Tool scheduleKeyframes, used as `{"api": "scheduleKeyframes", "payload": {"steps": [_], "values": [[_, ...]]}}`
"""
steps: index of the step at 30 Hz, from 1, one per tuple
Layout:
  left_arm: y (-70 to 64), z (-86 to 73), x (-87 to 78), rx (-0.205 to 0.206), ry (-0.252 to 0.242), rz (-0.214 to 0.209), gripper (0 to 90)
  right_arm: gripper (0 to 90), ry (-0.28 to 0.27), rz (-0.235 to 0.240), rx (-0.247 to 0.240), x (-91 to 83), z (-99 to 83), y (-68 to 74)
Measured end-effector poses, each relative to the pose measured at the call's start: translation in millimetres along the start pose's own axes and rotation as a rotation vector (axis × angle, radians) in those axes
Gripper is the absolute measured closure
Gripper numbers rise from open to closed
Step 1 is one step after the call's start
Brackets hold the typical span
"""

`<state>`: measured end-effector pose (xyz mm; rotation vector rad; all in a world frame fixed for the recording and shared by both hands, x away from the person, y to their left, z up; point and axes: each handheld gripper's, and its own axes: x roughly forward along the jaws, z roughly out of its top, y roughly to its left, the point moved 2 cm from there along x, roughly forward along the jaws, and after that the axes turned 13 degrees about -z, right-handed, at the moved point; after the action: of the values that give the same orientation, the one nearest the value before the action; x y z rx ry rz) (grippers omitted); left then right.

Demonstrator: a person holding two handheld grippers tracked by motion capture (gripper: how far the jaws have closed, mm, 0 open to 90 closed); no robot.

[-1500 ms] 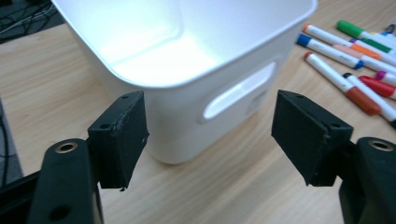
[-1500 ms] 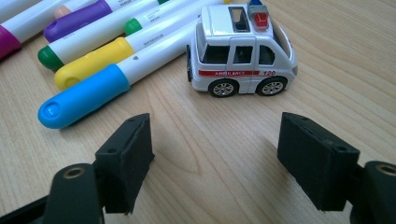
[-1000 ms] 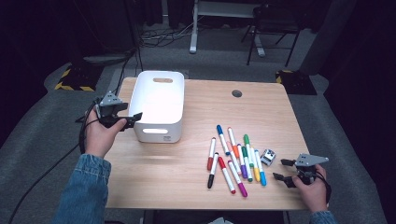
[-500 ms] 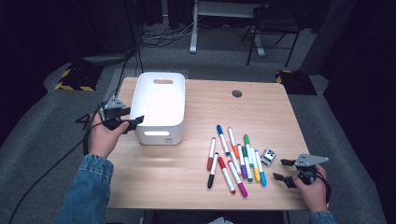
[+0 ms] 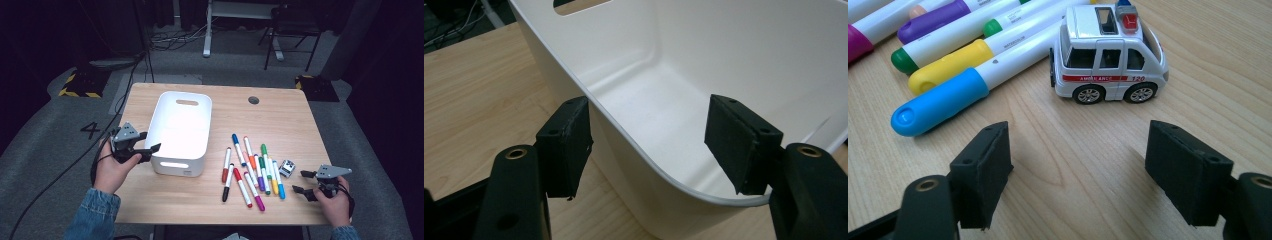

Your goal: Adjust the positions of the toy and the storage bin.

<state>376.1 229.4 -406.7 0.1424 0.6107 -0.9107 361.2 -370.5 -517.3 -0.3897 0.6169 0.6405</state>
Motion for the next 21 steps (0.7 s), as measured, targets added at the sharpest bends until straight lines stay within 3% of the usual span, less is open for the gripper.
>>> {"api": "scheduleKeyframes", "payload": {"steps": [8, 14, 21], "values": [[-39.2, -7.8, -0.4, 0.018, -0.001, -0.044, 34.8, 26.5, 0.0, 0.0, 0.0, 0.0, 0.0, 0.0], [-53.7, -8.9, -0.4, 0.042, 0.016, -0.062, 35.5, 26.5, 0.0, 0.0, 0.0, 0.0, 0.0, 0.0], [-67.7, -9.1, 2.9, 0.041, 0.018, -0.08, 35.1, 26.5, 0.0, 0.0, 0.0, 0.0, 0.0, -0.1]]}}
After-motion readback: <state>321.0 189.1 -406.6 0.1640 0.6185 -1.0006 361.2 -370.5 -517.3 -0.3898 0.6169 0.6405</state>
